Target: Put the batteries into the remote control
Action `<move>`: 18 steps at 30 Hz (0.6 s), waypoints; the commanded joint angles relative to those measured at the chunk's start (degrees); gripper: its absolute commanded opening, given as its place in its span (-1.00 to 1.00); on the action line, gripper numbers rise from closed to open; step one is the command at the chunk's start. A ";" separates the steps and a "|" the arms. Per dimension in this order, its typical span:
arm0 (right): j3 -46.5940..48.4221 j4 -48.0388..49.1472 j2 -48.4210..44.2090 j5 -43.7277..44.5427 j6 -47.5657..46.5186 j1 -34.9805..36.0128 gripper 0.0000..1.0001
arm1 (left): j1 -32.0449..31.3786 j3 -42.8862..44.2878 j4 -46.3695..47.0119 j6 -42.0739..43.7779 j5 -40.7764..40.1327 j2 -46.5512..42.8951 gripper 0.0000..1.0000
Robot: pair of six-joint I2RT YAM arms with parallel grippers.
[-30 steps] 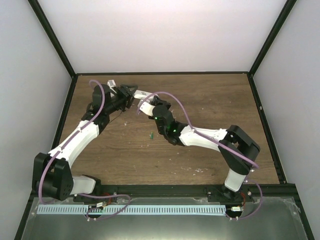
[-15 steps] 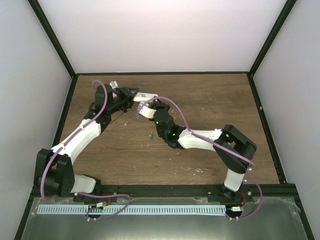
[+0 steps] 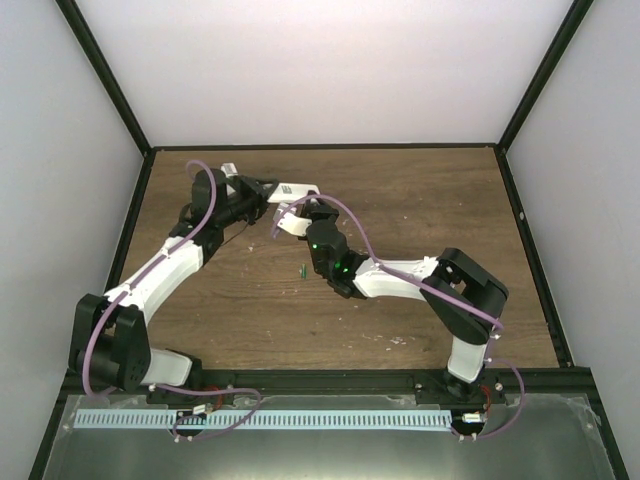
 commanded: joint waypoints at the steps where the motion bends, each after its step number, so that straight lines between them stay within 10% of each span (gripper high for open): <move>1: 0.60 3.42 0.24 0.86 -0.10 0.63 -0.63 | -0.35 2.15 1.60 1.41 1.04 0.41 -0.76; 12: 0.69 4.58 -1.10 0.12 1.02 0.40 -0.05 | -0.13 2.32 2.24 6.10 2.54 0.61 -1.00; 18: 1.04 -7.53 -5.05 -5.72 10.03 -0.21 0.99 | 2.35 3.52 5.11 11.44 8.58 2.34 -1.00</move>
